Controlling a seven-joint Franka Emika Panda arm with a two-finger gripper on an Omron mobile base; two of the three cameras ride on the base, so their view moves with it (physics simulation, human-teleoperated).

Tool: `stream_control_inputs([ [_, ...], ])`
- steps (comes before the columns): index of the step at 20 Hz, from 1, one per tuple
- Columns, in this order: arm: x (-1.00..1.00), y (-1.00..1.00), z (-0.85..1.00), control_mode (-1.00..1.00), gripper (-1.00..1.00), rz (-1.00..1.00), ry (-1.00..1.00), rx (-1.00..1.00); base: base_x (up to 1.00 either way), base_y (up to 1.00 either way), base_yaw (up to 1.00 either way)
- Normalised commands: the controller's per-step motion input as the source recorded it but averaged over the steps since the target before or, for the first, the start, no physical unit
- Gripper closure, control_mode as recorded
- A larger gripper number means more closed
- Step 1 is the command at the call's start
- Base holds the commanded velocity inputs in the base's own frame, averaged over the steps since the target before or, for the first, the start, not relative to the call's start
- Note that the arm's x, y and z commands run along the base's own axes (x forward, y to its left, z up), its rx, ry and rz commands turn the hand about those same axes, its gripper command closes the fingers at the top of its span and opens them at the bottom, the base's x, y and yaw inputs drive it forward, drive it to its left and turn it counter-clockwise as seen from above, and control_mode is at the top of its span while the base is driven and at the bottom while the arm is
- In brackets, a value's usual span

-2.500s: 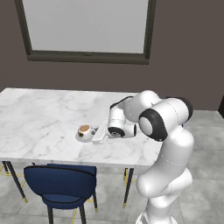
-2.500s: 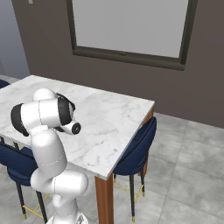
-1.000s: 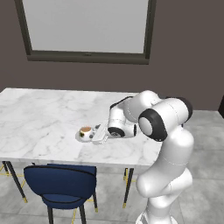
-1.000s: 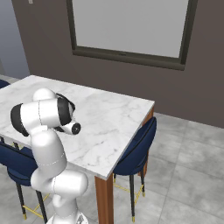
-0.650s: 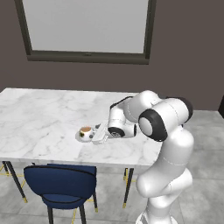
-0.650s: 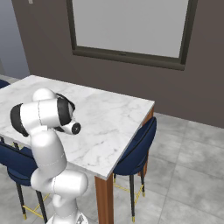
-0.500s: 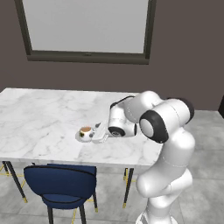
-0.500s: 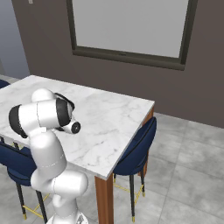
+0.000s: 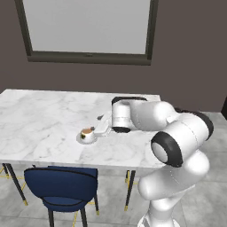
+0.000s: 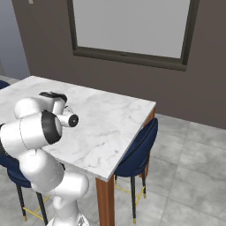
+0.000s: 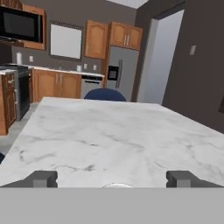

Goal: Pick the cup of tea, navigate to the dining table, and place it on the saucer.

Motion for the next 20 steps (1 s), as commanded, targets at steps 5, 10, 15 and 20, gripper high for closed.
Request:
stream_control_inputs([
  [5,-0.51,0.00,0.97,-1.00,-1.00,-0.02,0.05,0.00,0.00,0.00,0.00],
  [10,-0.59,-0.01,0.94,-1.00,-1.00,-0.11,0.09,0.00,0.00,0.00,0.00],
  [15,-0.59,-0.11,0.84,-1.00,-1.00,-0.16,0.12,0.00,0.00,0.00,0.00],
  [20,-0.69,-0.16,0.77,-1.00,-1.00,-0.20,0.11,0.00,0.00,0.00,0.00],
])
